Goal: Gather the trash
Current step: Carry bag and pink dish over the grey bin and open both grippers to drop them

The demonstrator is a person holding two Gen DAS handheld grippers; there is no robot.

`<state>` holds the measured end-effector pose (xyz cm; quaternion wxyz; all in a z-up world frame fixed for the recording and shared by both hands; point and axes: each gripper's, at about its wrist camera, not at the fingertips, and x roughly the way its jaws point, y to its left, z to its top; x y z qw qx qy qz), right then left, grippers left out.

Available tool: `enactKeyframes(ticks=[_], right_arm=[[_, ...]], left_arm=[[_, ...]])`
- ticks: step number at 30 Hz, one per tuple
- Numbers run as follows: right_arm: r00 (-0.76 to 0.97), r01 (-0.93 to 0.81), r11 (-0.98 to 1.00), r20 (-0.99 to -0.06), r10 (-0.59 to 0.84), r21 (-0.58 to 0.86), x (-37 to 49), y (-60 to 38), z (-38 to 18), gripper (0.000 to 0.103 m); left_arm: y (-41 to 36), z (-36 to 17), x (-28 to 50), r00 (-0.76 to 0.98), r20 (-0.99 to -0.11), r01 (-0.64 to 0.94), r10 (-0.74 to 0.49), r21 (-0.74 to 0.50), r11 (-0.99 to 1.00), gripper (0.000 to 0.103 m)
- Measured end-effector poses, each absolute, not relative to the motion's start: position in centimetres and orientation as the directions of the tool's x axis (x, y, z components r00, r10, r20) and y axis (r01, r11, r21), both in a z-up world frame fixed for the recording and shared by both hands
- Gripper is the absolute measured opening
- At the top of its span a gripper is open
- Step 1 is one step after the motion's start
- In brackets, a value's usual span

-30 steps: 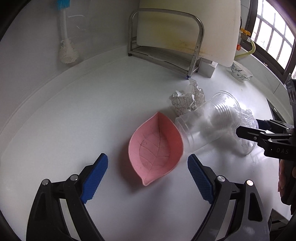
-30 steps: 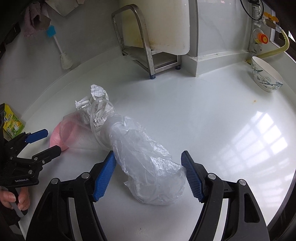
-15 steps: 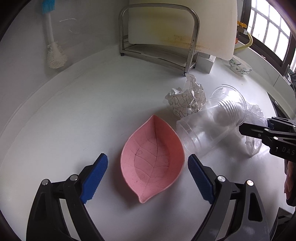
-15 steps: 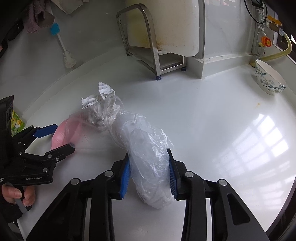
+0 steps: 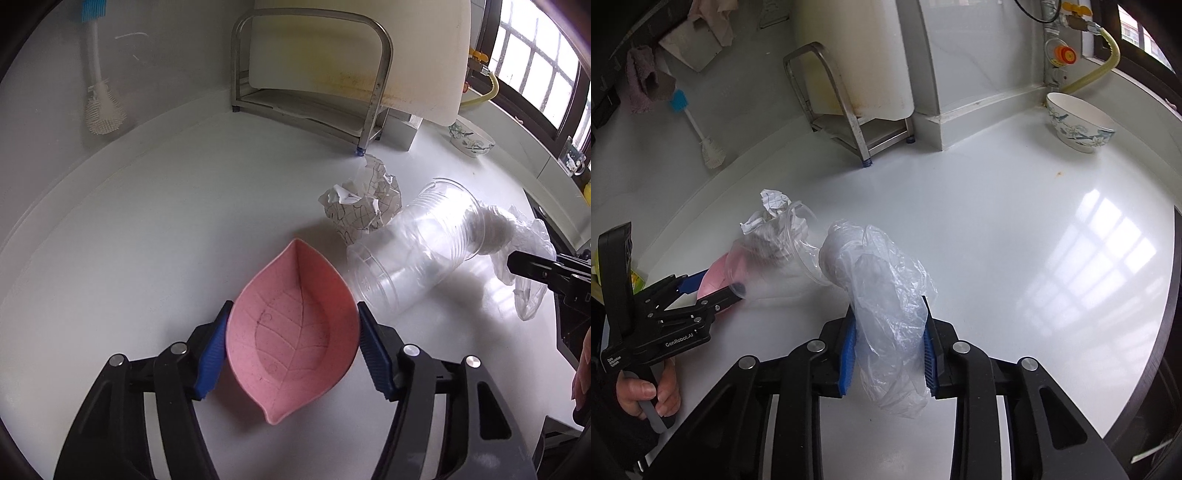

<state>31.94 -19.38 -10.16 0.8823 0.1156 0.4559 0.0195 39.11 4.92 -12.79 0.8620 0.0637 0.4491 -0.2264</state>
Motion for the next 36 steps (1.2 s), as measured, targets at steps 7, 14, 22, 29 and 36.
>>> enactKeyframes(ticks=[7, 14, 22, 29, 36], right_arm=[[0.585, 0.129, 0.960, -0.801, 0.129, 0.249, 28.4, -20.0, -9.9, 0.029], [0.588, 0.154, 0.952, -0.799, 0.125, 0.263, 24.4, -19.8, -9.7, 0.028], [0.612, 0.135, 0.946, -0.776, 0.155, 0.295, 18.8, -19.4, -8.1, 0.028], [0.615, 0.096, 0.945, -0.765, 0.191, 0.313, 12.5, -19.4, -6.7, 0.028], [0.610, 0.086, 0.943, -0.765, 0.205, 0.321, 4.7, -20.7, -6.4, 0.028]], left_arm=[[6.4, -11.1, 36.9, 0.520, -0.792, 0.421, -0.321, -0.089, 0.903, 0.063], [7.0, -9.2, 32.6, 0.525, -0.789, 0.424, -0.319, -0.084, 0.902, 0.063], [5.2, -7.5, 26.2, 0.526, -0.782, 0.434, -0.335, -0.092, 0.896, 0.063], [2.6, -5.4, 19.0, 0.513, -0.778, 0.474, -0.364, -0.097, 0.875, 0.063], [-0.5, -4.6, 11.0, 0.469, -0.792, 0.521, -0.391, -0.110, 0.847, 0.063]])
